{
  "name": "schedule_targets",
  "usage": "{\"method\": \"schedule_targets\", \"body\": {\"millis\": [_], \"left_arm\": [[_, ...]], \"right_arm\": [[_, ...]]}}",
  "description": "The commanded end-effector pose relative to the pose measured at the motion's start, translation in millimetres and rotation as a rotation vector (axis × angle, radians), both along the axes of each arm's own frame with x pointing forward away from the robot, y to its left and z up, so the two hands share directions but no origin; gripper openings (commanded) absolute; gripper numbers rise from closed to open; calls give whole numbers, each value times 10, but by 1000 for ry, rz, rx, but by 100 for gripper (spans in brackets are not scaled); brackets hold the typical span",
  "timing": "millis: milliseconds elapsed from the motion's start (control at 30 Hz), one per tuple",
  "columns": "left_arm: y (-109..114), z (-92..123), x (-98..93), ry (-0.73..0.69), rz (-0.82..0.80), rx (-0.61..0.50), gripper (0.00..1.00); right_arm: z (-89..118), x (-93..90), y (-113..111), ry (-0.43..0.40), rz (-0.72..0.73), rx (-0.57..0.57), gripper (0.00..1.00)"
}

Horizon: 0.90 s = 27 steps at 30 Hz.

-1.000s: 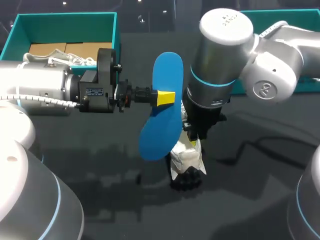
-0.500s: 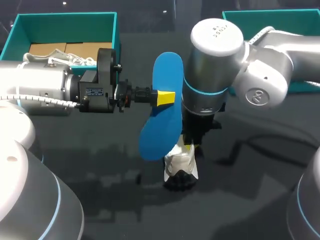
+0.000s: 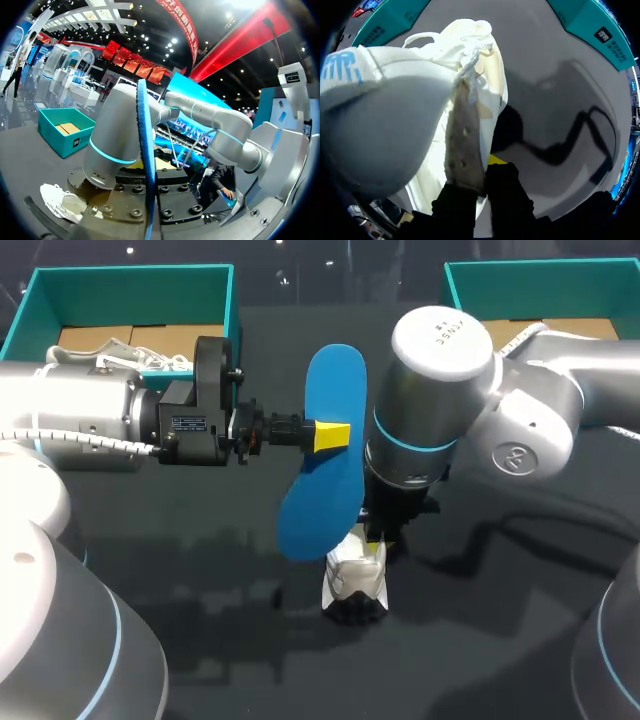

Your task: Take the shoe out of the shoebox, open the shoe tongue, remove and reinsert the insole, then place the shoe into the shoebox

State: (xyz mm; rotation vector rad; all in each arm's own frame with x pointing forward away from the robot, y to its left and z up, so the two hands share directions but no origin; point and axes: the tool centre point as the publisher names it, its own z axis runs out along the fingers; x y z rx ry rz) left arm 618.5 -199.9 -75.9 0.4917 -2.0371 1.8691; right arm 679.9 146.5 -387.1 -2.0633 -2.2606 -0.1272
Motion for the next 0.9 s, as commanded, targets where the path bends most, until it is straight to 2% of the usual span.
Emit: {"method": "schedule_targets", "body": {"millis": [33, 167, 200, 267, 300, 333, 567, 733, 900], "left_arm": [[-19, -10, 4, 0, 0, -1, 0], [-19, -10, 4, 0, 0, -1, 0], [-19, -10, 4, 0, 0, -1, 0], [-19, -10, 4, 0, 0, -1, 0], [-19, -10, 4, 0, 0, -1, 0], [-19, -10, 4, 0, 0, -1, 0], [-19, -10, 4, 0, 0, -1, 0], [-19, -10, 4, 0, 0, -1, 0], [-19, -10, 4, 0, 0, -1, 0]], "right_arm": [[-85, 11, -7, 15, 7, 10, 0], [-84, 3, -3, 24, 1, 21, 0], [-69, -4, -5, 24, -1, 26, 22], [-3, -21, -29, 24, -9, 59, 55], [30, -25, -47, 32, -23, 63, 82], [74, -29, -69, 40, -34, 76, 100], [455, -85, -209, 71, -57, 182, 100], [770, -104, -289, 138, -47, 350, 100], [807, -98, -303, 144, -55, 355, 100]]}}
